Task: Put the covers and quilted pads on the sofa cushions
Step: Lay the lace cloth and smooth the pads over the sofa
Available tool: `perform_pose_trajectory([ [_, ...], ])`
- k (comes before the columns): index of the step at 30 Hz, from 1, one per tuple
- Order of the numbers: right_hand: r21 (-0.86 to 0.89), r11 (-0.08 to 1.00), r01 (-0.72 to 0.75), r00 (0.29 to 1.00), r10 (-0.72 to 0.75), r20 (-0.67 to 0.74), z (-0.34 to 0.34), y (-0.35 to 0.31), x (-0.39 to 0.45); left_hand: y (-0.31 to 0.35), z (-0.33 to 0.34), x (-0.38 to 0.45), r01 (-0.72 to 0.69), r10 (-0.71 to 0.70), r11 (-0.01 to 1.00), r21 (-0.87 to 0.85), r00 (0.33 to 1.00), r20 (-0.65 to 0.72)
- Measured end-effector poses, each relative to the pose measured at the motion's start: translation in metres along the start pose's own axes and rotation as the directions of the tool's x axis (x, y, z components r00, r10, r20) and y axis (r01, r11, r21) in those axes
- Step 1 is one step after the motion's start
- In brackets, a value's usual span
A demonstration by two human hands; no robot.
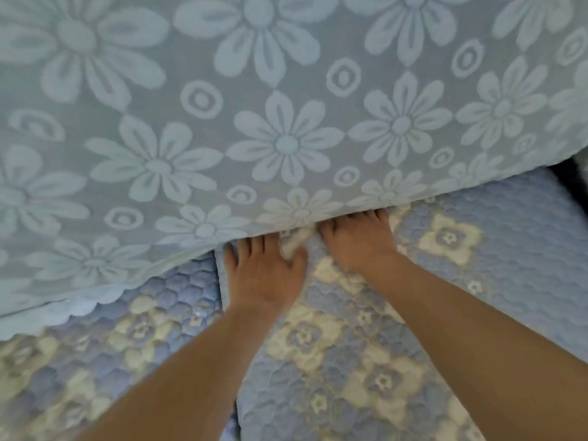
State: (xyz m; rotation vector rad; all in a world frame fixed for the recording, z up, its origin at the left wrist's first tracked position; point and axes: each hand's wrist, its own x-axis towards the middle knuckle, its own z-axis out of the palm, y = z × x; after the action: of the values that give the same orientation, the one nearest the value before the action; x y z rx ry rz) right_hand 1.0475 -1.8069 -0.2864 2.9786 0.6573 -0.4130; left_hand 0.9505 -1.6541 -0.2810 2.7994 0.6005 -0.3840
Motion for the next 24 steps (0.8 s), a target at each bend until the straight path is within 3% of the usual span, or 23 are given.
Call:
perform_pose_trajectory([
  [2,0.051,0.996,-0.074,0.995,0.077,-0.069,0.000,-0.009,0.011,0.013,0.001,0.033,0.085,-0.084,0.994,-0.063,0.996,0.022],
  [5,0.095,0.991,-0.091,0.990,0.101,-0.103,-0.001,-0.016,-0.010,0.019,0.003,0.033,0.090,-0.091,0.995,-0.036,0.995,-0.025],
  [9,0.145,0.987,0.066,0.997,-0.059,-0.052,-0.003,-0.026,-0.064,0.002,-0.004,0.000,-0.037,0.031,0.998,-0.051,0.991,-0.128],
  [12,0.125,0.976,0.180,0.984,-0.176,-0.038,-0.010,-0.049,-0.045,-0.031,0.002,-0.035,-0.087,0.089,0.996,0.017,0.985,-0.147],
  [17,0.173,0.984,0.052,0.983,-0.020,-0.185,-0.013,-0.087,0.011,-0.080,-0.017,0.019,0.056,-0.054,0.998,0.024,0.997,-0.051],
  [19,0.165,0.985,0.045,0.975,-0.007,-0.224,-0.005,-0.086,0.010,-0.076,-0.017,0.038,0.065,-0.064,0.998,0.021,0.996,-0.063],
  [21,0.051,0.996,0.068,0.966,-0.053,-0.254,0.000,-0.086,0.007,-0.072,-0.016,0.037,0.072,-0.072,0.997,0.002,0.992,-0.103],
  [24,0.014,0.998,-0.065,0.978,0.067,-0.200,0.001,-0.097,-0.003,-0.081,-0.015,0.015,0.010,-0.010,1.000,0.005,1.000,-0.017],
])
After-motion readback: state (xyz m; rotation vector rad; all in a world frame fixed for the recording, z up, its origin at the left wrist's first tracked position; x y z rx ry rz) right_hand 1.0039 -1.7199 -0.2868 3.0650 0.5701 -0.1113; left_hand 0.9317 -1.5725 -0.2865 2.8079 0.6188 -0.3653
